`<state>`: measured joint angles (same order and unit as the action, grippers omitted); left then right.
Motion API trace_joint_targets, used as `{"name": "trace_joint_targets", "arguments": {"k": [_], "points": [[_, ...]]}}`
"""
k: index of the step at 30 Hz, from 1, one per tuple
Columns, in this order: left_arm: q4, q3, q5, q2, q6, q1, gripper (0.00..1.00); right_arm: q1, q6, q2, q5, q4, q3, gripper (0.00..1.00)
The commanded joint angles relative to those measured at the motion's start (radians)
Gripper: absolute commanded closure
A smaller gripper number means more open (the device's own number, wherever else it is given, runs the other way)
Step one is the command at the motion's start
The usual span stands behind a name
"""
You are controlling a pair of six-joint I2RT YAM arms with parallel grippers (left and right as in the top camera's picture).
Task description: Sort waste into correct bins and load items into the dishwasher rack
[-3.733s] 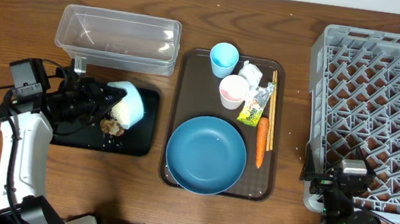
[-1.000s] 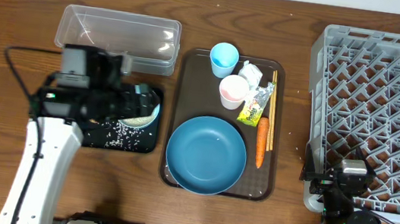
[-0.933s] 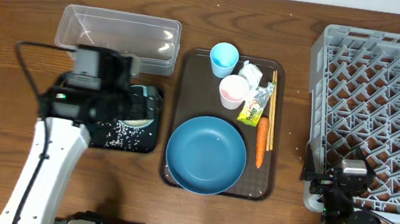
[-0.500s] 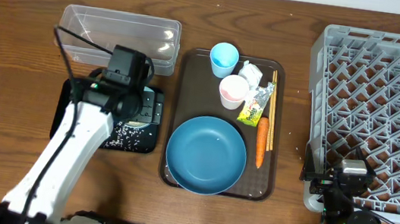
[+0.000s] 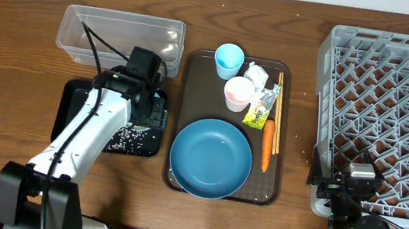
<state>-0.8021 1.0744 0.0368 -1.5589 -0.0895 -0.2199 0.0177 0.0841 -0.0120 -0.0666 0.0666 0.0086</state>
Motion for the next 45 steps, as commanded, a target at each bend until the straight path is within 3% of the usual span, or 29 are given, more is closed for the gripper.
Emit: {"name": "trace_joint_targets", "arguments": {"k": [1,5,29,45], "points": [[0.003,0.01,-0.024,-0.039,0.059,-0.013,0.23,0.008,-0.008,0.005,0.007,0.002,-0.003,0.01],[0.011,0.01,-0.027,-0.08,0.101,-0.013,0.25,0.008,-0.008,0.005,0.007,0.002,-0.003,0.01],[0.093,-0.033,-0.082,-0.131,0.101,-0.013,0.25,0.008,-0.008,0.005,0.007,0.002,-0.003,0.01],[0.115,-0.033,-0.083,-0.193,0.101,-0.012,0.32,0.008,-0.008,0.005,0.007,0.002,-0.003,0.01]]}}
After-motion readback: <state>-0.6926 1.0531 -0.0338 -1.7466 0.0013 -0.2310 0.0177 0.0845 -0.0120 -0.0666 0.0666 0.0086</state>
